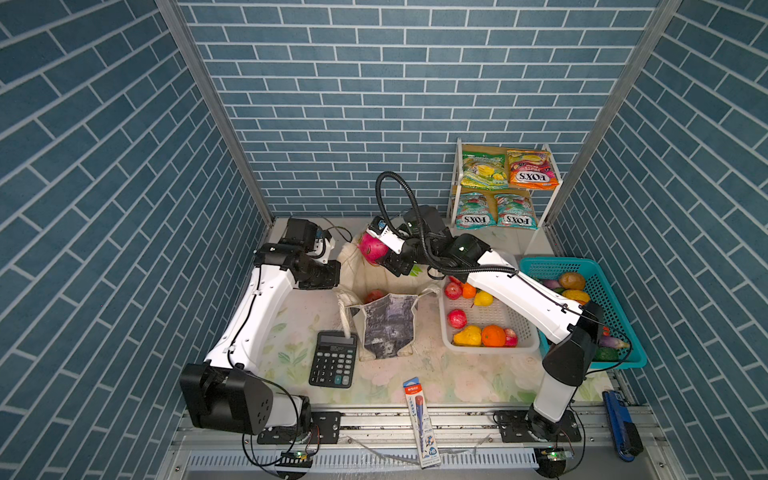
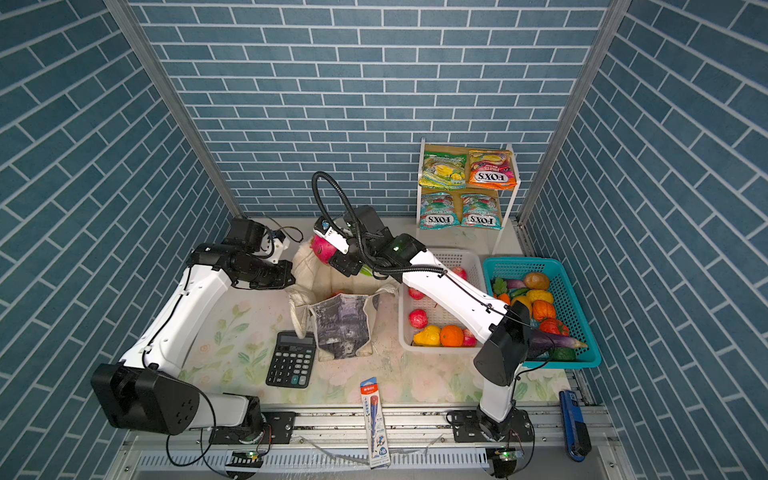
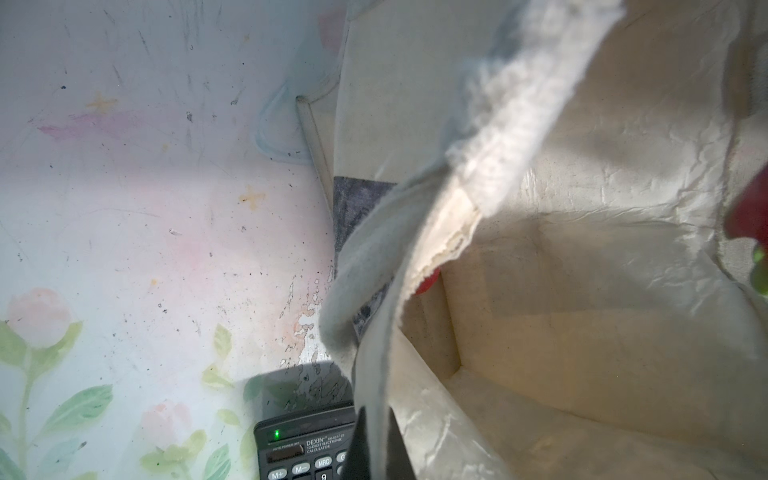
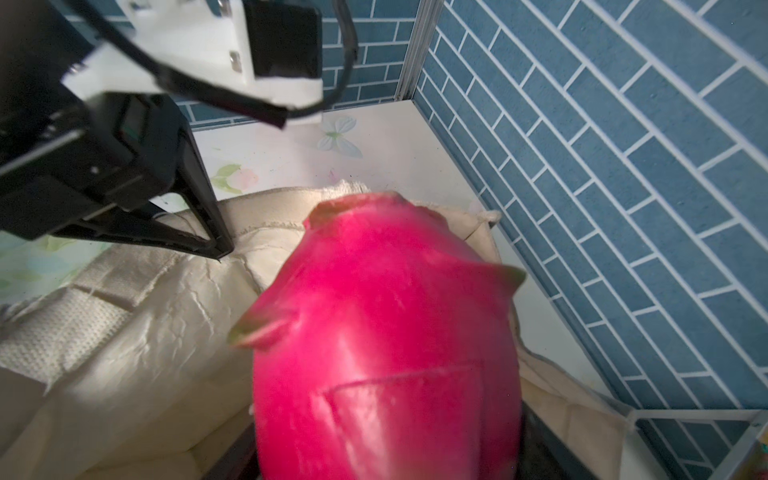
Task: Place the food into the grocery bag and tie it
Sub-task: 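Carry the dragon fruit with the right gripper over the tote bag opening, then lower the dragon fruit into the bag and open the right gripper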
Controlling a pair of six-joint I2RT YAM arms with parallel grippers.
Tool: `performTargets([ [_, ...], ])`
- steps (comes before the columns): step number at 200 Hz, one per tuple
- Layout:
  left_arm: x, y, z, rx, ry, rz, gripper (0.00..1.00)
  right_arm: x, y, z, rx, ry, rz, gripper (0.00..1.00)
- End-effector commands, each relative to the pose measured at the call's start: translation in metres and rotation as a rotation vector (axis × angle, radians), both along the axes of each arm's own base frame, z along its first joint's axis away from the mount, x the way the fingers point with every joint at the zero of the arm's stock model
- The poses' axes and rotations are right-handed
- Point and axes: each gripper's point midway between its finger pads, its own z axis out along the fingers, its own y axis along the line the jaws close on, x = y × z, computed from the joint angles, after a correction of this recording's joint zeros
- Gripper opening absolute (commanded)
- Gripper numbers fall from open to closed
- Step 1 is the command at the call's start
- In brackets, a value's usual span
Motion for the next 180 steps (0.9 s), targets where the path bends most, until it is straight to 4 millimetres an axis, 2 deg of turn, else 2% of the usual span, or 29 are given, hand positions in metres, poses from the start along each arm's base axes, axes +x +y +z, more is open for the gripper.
performTargets([
  [1,-0.006,-0.003,0.004,-0.015,-0.002,-0.002,0.00,0.001,0.009,-0.009,0.058,0.070,0.010,0.72],
  [27,-0.006,-0.003,0.004,-0.019,-0.005,0.001,0.00,0.006,0.009,-0.027,0.069,0.127,-0.011,0.71],
  [76,-0.006,-0.002,0.004,-0.015,-0.006,0.005,0.00,0.002,0.009,-0.060,0.064,0.209,-0.026,0.70],
  [116,-0.005,-0.002,0.008,-0.020,-0.017,0.006,0.00,0.005,0.001,-0.090,-0.014,0.231,-0.067,0.70],
  [150,-0.004,-0.003,0.011,-0.021,-0.024,0.006,0.00,0.013,-0.007,-0.123,-0.124,0.234,-0.106,0.68],
  [180,-0.005,-0.003,0.011,-0.028,-0.024,0.006,0.00,0.017,0.000,-0.143,-0.145,0.259,-0.107,0.68],
])
